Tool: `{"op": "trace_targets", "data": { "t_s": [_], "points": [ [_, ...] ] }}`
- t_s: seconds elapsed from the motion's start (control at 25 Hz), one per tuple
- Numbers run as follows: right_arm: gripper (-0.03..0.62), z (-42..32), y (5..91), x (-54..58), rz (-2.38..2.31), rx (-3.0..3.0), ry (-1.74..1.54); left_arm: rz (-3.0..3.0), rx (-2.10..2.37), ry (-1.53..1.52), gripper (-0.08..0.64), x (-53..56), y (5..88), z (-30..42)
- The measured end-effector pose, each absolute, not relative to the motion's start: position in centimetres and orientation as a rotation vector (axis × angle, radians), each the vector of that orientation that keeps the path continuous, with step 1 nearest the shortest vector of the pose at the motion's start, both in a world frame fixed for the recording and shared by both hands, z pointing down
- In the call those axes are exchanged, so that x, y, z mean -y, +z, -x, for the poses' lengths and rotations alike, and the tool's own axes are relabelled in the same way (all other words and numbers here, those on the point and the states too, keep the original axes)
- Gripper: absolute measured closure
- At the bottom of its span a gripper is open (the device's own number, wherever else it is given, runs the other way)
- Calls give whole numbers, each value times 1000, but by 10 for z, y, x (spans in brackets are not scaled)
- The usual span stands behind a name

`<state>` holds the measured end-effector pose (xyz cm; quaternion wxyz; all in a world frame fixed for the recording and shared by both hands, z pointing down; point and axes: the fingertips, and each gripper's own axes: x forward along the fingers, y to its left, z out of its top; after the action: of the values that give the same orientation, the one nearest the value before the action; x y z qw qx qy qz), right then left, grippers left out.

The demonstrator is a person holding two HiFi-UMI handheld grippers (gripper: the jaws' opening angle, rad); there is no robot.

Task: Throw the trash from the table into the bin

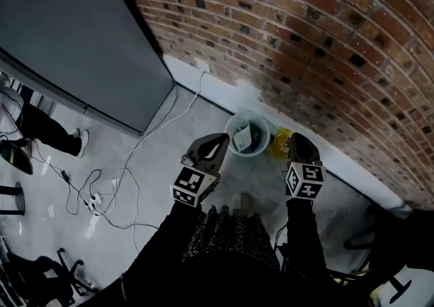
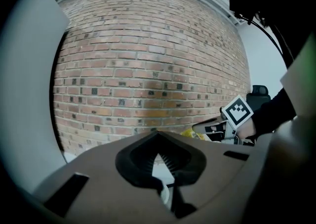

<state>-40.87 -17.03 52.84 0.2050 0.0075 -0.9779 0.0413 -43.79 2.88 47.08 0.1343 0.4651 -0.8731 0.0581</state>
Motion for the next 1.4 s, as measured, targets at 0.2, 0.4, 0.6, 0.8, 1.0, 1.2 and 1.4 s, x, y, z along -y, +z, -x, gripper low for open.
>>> {"op": "trace_targets", "data": {
  "t_s": [0.2, 0.4, 0.6, 0.8, 1.0, 1.2, 1.4],
  "points": [
    [580, 424, 553, 177, -26, 2692, 136, -1288, 2526, 157, 554, -36, 490, 454],
    [580, 447, 575, 166, 1, 2655, 129, -1330, 2504, 164, 554, -23, 503, 480],
    [580, 470, 601, 162, -59, 2617, 152, -1437, 2433, 174, 554, -7, 524, 508],
    [580, 489, 631, 161, -138, 2582, 182, -1524, 2344, 196, 554, 2, 555, 535],
    [580, 508, 672, 157, -198, 2541, 214, -1585, 2272, 213, 554, 7, 593, 560],
    [580, 517, 725, 140, -156, 2473, 196, -1666, 2178, 225, 554, 21, 640, 563],
    [580, 522, 769, 136, -184, 2438, 222, -1709, 2098, 244, 554, 33, 688, 557]
  ]
}}
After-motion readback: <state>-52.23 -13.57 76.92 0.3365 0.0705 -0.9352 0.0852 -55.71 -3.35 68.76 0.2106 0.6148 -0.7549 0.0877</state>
